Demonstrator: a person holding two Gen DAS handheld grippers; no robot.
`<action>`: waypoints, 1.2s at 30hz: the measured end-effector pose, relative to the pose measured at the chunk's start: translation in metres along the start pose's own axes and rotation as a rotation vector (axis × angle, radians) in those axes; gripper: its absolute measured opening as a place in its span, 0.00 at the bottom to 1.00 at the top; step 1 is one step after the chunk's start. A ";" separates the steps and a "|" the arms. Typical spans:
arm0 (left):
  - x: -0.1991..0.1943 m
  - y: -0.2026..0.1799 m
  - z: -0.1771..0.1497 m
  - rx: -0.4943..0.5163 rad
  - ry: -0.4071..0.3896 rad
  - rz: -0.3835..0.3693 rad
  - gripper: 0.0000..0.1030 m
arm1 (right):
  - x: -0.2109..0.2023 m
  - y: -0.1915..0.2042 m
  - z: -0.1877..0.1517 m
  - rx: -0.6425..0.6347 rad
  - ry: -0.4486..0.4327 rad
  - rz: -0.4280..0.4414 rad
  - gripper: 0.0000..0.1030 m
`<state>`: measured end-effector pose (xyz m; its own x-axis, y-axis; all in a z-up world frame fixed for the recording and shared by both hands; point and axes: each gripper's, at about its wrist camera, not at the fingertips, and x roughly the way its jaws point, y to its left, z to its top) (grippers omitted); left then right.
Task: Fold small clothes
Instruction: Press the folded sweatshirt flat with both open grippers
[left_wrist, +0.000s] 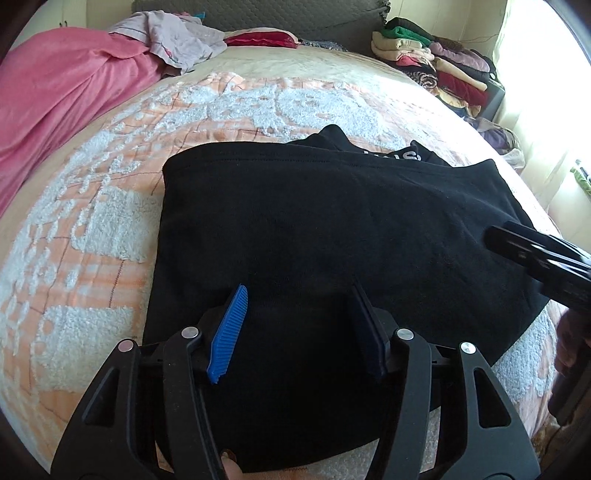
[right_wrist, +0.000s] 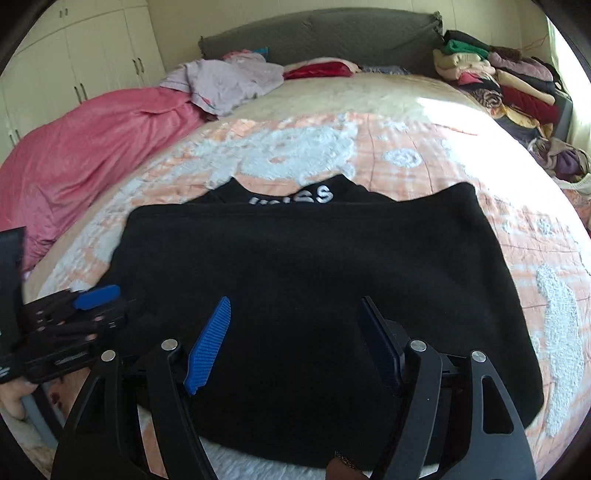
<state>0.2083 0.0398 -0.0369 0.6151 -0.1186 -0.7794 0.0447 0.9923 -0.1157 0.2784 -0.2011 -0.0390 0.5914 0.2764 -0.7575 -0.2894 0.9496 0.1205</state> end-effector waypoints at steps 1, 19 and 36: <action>0.001 0.000 0.000 0.000 -0.002 -0.002 0.48 | 0.006 -0.004 0.001 -0.001 0.007 -0.021 0.68; -0.002 0.001 -0.002 -0.003 -0.019 -0.020 0.47 | -0.001 -0.058 -0.011 0.103 -0.015 -0.104 0.67; -0.007 -0.003 -0.005 -0.005 -0.033 -0.002 0.48 | -0.038 -0.060 -0.030 0.229 -0.099 -0.067 0.86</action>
<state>0.2003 0.0379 -0.0340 0.6407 -0.1194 -0.7584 0.0420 0.9918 -0.1206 0.2504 -0.2730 -0.0366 0.6775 0.2143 -0.7036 -0.0761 0.9719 0.2227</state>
